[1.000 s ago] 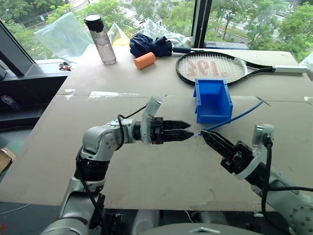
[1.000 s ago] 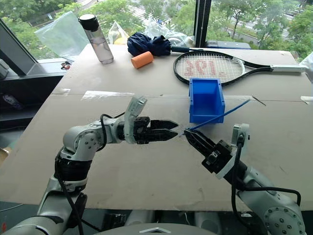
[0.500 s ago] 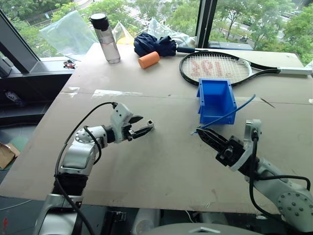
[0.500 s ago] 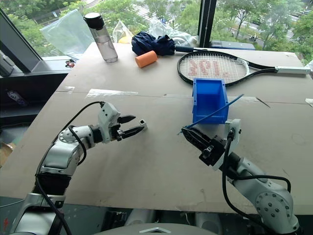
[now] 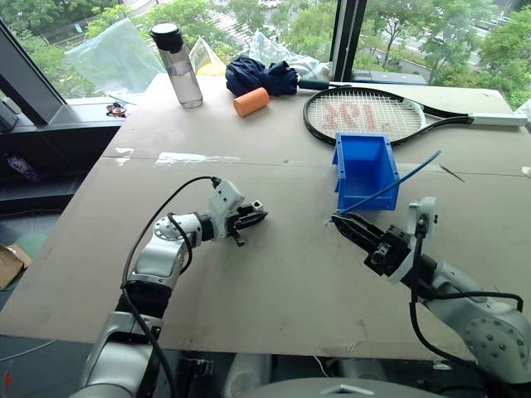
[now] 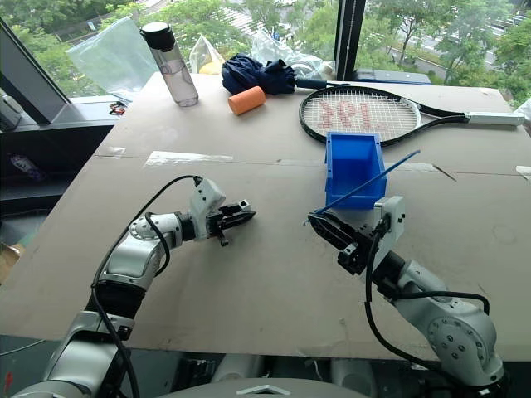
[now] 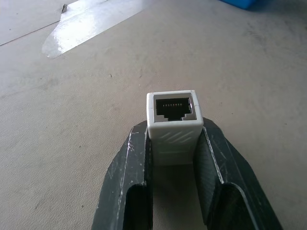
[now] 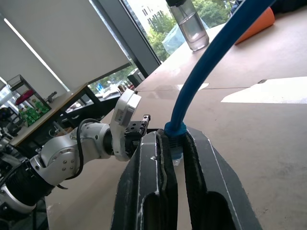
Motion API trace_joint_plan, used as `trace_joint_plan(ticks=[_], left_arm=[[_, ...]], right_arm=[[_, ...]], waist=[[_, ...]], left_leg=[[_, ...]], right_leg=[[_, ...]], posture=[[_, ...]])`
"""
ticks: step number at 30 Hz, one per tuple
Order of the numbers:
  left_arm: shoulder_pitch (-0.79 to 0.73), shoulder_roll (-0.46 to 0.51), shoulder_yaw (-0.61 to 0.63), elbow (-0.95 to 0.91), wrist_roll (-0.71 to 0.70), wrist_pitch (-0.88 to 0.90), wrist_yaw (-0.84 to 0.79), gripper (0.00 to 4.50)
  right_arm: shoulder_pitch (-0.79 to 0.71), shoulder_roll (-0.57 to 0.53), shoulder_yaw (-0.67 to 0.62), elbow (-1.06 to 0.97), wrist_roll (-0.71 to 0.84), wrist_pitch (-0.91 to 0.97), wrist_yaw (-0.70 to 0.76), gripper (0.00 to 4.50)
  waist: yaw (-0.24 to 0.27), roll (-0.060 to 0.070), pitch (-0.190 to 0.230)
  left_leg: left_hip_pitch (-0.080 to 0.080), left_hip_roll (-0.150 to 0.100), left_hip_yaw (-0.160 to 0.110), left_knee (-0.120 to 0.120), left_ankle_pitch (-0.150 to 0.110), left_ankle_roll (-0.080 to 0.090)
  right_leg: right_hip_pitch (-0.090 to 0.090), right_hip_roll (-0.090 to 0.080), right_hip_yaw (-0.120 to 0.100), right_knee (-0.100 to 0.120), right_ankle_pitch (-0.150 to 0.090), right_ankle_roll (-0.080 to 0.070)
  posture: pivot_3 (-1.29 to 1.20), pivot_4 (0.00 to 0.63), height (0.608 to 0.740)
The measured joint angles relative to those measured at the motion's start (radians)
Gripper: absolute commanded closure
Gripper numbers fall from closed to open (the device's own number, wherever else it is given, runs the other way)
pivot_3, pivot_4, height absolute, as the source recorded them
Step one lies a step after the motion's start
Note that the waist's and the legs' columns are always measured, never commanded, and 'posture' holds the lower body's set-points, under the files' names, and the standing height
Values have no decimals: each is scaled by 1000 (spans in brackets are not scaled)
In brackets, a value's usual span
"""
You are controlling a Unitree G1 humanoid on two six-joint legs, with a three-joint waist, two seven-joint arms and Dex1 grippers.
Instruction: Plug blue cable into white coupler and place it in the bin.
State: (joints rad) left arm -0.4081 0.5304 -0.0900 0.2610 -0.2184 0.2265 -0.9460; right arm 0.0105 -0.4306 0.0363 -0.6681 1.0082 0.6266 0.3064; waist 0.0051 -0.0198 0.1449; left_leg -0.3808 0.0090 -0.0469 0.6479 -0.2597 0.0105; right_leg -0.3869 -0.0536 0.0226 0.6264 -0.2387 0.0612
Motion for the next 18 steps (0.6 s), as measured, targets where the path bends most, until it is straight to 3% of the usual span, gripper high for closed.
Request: trace_joint_plan(ticks=[5, 9, 14, 18], left_arm=[[-5, 17, -28, -2, -14, -1, -130, 3965], [-6, 47, -104, -37, -10, -36, -272, 3965], [-28, 65, -130, -30, 23, -85, -319, 3965], [-73, 64, -158, -25, 47, -109, -346, 3965]], right_arm=[[-196, -9, 116, 129, -161, -6, 116, 4500], [-386, -25, 271, 289, -350, -65, 297, 4500], [-458, -36, 385, 472, -529, -174, 459, 4500], [-543, 25, 395, 573, -594, -239, 546, 4500]], waist=[[-15, 0, 0], [-18, 1, 1], [-16, 1, 1], [-19, 1, 1]], left_leg=[[-1, 0, 0, 0, 0, 0], [-1, 0, 3, 0, 0, 0], [-2, 0, 2, 1, 0, 0], [-1, 0, 2, 1, 0, 0]], right_leg=[[0, 1, -2, 0, 0, 0], [0, 1, -3, 1, 0, 0], [0, 1, -4, 1, 0, 0], [0, 1, -4, 1, 0, 0]], posture=[[0, 150, 740], [0, 150, 740], [0, 150, 740], [0, 150, 740]])
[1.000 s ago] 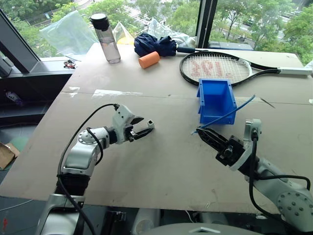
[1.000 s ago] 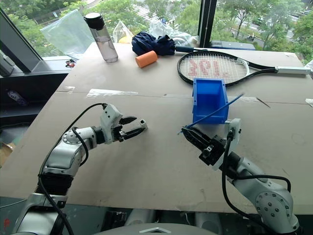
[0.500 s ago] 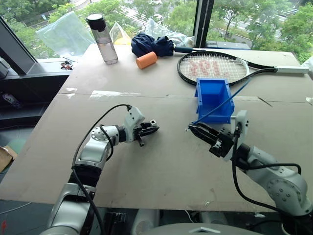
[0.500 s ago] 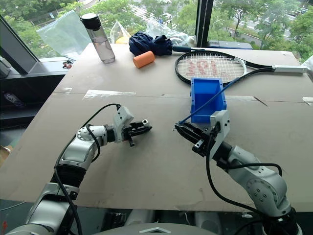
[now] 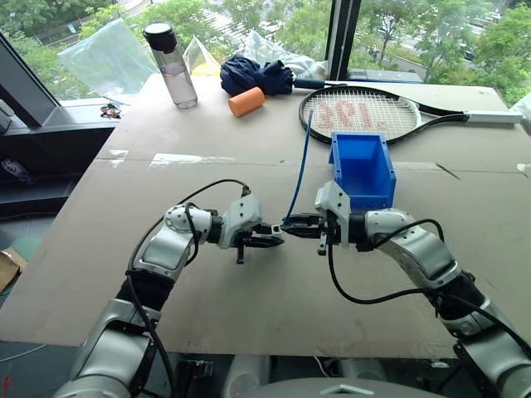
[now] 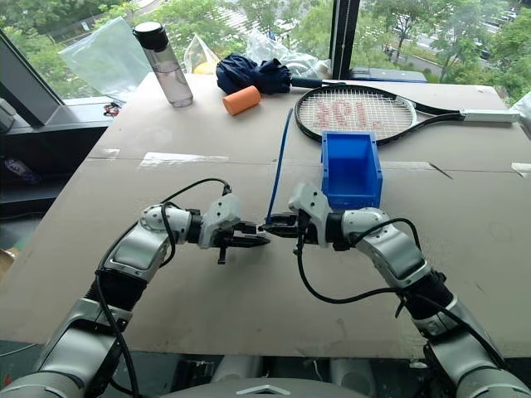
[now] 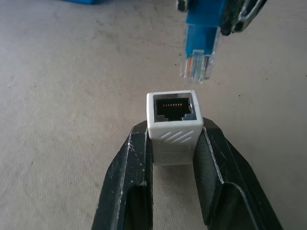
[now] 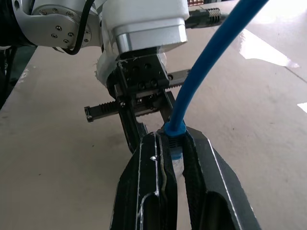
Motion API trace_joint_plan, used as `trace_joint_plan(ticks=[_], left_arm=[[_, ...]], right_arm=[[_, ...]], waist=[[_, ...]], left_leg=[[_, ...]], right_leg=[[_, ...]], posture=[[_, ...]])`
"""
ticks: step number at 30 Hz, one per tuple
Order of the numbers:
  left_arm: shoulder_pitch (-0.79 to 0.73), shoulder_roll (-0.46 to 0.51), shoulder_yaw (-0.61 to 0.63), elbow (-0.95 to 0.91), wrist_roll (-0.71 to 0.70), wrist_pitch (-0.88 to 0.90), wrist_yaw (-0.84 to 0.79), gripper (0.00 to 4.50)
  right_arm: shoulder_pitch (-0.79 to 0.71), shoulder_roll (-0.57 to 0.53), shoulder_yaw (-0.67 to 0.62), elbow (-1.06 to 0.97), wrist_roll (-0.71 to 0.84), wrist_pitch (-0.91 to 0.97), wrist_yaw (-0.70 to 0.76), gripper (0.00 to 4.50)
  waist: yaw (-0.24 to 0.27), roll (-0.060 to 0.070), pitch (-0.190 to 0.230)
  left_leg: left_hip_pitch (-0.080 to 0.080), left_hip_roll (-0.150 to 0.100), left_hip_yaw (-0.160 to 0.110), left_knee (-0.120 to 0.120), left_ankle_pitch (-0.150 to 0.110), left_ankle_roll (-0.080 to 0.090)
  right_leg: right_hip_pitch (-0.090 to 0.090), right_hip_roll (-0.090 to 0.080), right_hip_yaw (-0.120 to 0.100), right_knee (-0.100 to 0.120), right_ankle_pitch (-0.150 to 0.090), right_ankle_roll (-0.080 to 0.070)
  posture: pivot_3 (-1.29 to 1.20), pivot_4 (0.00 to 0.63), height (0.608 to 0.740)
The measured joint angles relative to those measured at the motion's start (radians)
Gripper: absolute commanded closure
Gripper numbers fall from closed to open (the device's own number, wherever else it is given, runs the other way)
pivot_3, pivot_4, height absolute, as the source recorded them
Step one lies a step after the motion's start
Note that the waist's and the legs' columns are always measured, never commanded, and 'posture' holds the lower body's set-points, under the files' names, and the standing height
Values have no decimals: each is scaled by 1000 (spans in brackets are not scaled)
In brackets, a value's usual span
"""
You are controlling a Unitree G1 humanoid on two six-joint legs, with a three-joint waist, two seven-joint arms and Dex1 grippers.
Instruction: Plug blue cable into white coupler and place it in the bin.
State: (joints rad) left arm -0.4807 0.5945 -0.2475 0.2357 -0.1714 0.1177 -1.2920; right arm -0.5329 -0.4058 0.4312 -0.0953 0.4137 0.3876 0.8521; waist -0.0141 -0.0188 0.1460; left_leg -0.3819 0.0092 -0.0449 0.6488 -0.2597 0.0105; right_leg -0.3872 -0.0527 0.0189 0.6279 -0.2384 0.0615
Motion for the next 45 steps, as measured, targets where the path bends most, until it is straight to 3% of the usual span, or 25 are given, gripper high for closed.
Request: trace_joint_plan(ticks=[11, 45], left_arm=[[-5, 4, -9, 21, 31, -14, -25, 3965], [15, 16, -2, -6, 21, 12, -39, 3965]], right_arm=[[-60, 51, 39, 142, -132, -88, 140, 4500], [-132, 57, -2, 270, -170, -104, 292, 4500]], waist=[[0, 1, 0], [-1, 1, 1]], left_leg=[[0, 0, -2, 0, 0, 0], [2, 0, -3, 0, 0, 0]], right_leg=[[0, 0, -1, 1, 0, 0], [0, 0, -1, 5, 0, 0]], posture=[[0, 150, 740], [0, 150, 740]])
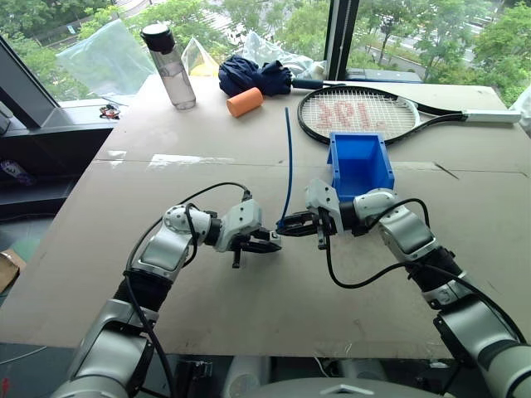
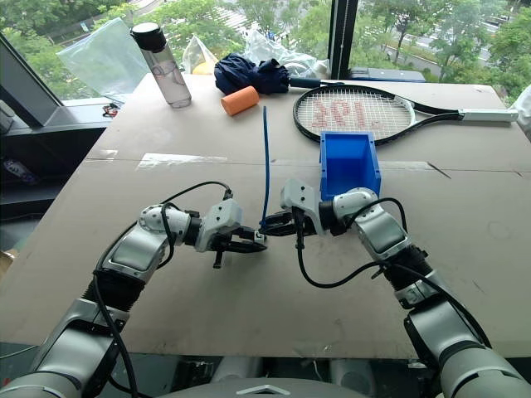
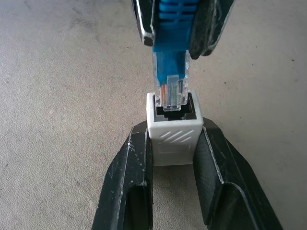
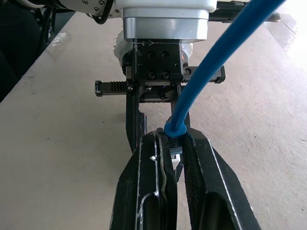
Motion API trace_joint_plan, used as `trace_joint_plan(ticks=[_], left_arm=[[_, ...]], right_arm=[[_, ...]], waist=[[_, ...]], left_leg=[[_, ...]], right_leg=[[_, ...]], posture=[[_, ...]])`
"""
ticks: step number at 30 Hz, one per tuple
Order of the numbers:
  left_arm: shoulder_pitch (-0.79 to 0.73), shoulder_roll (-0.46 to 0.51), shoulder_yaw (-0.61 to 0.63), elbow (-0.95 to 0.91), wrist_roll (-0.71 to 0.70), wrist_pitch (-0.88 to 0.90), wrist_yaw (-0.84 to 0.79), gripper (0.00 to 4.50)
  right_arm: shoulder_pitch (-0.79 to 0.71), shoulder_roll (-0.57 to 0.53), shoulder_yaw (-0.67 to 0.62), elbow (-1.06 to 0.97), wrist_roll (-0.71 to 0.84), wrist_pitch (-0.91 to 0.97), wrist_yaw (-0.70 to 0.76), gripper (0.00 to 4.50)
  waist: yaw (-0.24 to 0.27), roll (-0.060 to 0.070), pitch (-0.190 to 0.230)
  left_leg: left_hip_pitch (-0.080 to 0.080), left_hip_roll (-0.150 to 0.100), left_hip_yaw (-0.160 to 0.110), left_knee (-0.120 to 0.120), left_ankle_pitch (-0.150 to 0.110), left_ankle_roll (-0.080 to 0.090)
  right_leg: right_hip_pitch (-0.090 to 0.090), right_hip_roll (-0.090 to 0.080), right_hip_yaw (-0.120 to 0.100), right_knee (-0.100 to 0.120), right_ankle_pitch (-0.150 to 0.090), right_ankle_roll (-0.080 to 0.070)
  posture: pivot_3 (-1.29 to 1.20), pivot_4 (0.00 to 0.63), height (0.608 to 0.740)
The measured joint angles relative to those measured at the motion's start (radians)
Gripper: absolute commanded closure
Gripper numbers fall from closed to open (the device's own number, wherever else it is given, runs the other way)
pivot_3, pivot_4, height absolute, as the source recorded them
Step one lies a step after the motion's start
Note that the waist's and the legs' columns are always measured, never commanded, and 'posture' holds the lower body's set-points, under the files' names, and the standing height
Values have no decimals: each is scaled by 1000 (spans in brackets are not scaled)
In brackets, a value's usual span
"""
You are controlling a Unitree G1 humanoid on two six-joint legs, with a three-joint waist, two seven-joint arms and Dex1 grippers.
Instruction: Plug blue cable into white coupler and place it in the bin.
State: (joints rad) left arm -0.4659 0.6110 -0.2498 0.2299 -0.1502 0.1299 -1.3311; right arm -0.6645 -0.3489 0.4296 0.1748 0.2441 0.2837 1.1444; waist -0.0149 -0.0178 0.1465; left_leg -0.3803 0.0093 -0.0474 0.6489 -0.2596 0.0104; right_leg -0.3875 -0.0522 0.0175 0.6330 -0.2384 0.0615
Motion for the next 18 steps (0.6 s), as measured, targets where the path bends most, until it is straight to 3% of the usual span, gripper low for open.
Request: trace_joint_plan(ticks=[8, 18], left_arm=[[-4, 0, 4, 15, -2, -10, -17, 3965], [-3, 0, 5, 16, -3, -13, -19, 3965]], right_arm=[[-7, -39, 44, 41, -108, -7, 5, 4500], [7, 14, 56, -3, -122, 31, 32, 4500]], waist=[[0, 0, 0], [-5, 1, 0]], left_leg=[[0, 0, 0, 0, 0, 0], [1, 1, 0, 0, 0, 0]], right_leg=[[0, 0, 0, 1, 0, 0], [-1, 1, 0, 3, 0, 0]], posture=[[0, 150, 740], [0, 150, 740]])
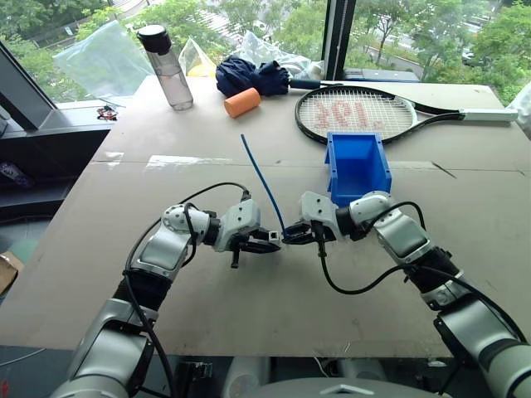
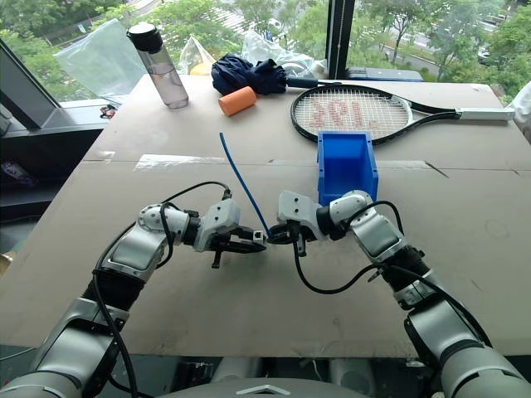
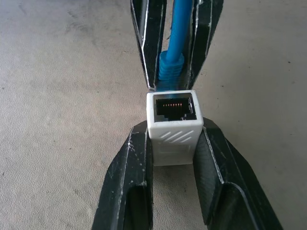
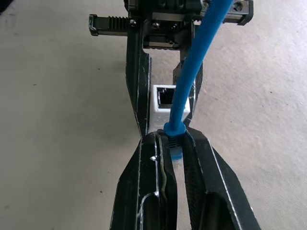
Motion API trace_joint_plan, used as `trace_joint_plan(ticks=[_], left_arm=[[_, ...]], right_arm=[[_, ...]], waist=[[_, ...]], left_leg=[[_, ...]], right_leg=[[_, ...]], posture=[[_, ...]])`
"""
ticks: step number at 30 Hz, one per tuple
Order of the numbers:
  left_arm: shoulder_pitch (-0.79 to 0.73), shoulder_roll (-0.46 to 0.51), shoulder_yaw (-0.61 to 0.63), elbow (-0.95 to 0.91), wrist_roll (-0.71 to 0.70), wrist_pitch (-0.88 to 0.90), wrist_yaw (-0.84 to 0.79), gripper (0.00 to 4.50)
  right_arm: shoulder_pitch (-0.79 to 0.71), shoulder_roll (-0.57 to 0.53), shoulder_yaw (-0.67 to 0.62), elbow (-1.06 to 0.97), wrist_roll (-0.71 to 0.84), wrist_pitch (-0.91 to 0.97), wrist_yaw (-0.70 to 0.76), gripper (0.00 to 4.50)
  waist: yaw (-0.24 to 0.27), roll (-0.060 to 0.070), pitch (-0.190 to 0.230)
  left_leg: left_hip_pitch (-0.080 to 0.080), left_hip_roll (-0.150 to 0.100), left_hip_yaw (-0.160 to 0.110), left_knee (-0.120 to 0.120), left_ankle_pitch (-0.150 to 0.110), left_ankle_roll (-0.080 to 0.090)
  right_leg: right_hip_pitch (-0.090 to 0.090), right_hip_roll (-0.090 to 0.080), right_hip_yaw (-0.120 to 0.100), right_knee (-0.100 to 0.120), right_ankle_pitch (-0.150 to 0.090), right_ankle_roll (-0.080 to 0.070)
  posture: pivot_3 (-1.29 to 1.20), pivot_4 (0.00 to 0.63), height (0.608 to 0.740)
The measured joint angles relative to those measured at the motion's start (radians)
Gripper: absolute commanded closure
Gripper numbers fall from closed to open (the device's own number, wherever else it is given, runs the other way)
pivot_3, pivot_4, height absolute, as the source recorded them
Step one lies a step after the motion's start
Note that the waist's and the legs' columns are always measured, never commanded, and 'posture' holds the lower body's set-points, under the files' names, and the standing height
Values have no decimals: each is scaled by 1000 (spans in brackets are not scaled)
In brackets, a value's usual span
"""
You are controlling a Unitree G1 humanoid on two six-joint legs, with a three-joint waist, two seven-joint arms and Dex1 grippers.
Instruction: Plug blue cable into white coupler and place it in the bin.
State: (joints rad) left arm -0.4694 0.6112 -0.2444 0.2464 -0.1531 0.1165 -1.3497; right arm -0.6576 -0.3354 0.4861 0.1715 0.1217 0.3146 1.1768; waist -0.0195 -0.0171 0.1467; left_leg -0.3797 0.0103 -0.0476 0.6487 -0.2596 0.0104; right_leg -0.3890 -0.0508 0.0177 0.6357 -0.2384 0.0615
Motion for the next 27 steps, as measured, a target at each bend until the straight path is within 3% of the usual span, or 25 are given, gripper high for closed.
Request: trace_joint_plan(ticks=[11, 27], left_arm=[[6, 7, 2, 0, -7, -2, -6, 3965], [10, 6, 2, -9, -8, 6, -3, 3965]], right_arm=[[-40, 27, -171, -88, 195, 175, 14, 4500], [-16, 53, -88, -25, 118, 105, -8, 4500]], waist=[[4, 0, 0], [4, 0, 0]], left_leg=[[0, 0, -2, 0, 0, 0], [-1, 0, -1, 0, 0, 0]], right_leg=[[0, 0, -1, 0, 0, 0], [0, 0, -1, 0, 0, 0]], posture=[[0, 150, 740], [0, 150, 740]])
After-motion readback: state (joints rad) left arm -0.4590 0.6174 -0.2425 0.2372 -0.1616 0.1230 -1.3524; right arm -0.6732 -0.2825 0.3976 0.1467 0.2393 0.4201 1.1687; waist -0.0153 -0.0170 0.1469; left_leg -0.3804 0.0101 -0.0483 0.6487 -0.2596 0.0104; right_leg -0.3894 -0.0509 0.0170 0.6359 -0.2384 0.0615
